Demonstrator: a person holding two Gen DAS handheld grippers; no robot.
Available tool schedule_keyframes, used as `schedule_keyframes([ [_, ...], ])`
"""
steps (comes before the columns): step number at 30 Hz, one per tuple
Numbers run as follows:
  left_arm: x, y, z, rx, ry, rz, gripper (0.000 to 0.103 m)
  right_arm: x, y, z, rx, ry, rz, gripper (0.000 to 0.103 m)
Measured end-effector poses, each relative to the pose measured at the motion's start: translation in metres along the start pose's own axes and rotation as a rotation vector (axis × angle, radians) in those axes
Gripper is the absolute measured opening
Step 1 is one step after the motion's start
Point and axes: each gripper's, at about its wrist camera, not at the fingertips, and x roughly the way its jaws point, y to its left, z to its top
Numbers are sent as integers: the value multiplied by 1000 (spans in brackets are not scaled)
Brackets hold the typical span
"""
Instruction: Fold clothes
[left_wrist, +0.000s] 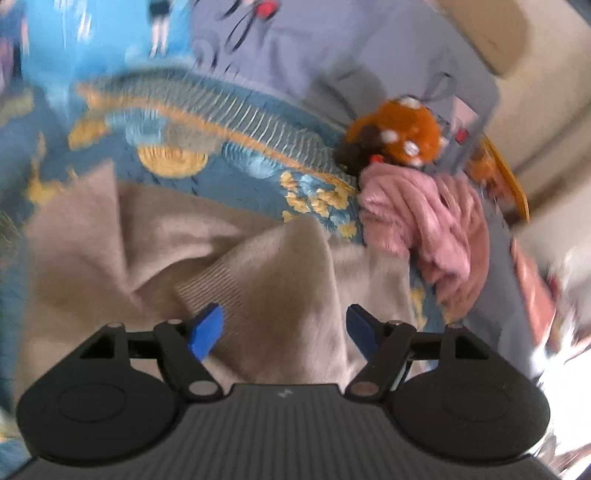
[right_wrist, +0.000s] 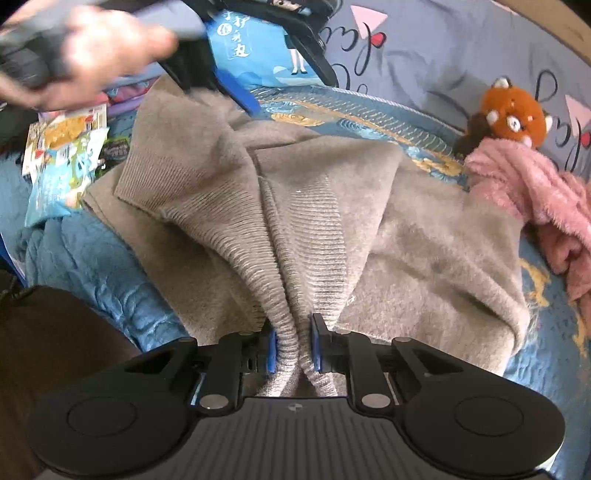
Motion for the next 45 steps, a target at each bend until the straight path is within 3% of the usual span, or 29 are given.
schedule_keyframes([
  [3, 34, 31, 25, -187, 114, -26, 80, 0, -5, -1, 27, -4, 22, 18],
  [5, 48, 43, 29, -220, 162, 25, 80, 0, -8, -2, 41, -5, 32, 19],
  [7, 52, 47, 27, -209, 171, 108, 80, 2, -10, -2, 54, -5, 42, 19],
  [10, 56, 46, 20, -184, 175, 131, 80, 4, -12, -3, 69, -4, 53, 20],
  [17, 67, 50, 6, -288, 155, 47, 77, 5, -14, -4, 78, -4, 59, 20],
  [20, 71, 56, -1, -384, 128, -34, 40, 5, -13, -4, 73, -3, 57, 20],
  [21, 73, 61, -5, -425, 122, -59, 19, 4, -12, -4, 71, -3, 57, 20],
  [22, 74, 66, -9, -459, 112, -78, 13, 4, -12, -4, 69, -3, 56, 20],
  [26, 71, 75, -23, -511, 36, -120, 9, 4, -12, -4, 63, -2, 55, 20],
  [29, 49, 66, -27, -481, -49, -155, 9, 3, -12, -4, 55, -1, 51, 20],
  [34, -15, 41, -23, -342, -151, -239, 9, -3, -7, -1, 22, -13, 45, 20],
  [39, -83, 32, -45, -203, -216, -189, 9, -3, -3, 0, -5, -10, 39, 19],
  [45, -121, 58, -73, -194, -230, -110, 9, -7, 7, 4, -88, -9, 23, 19],
])
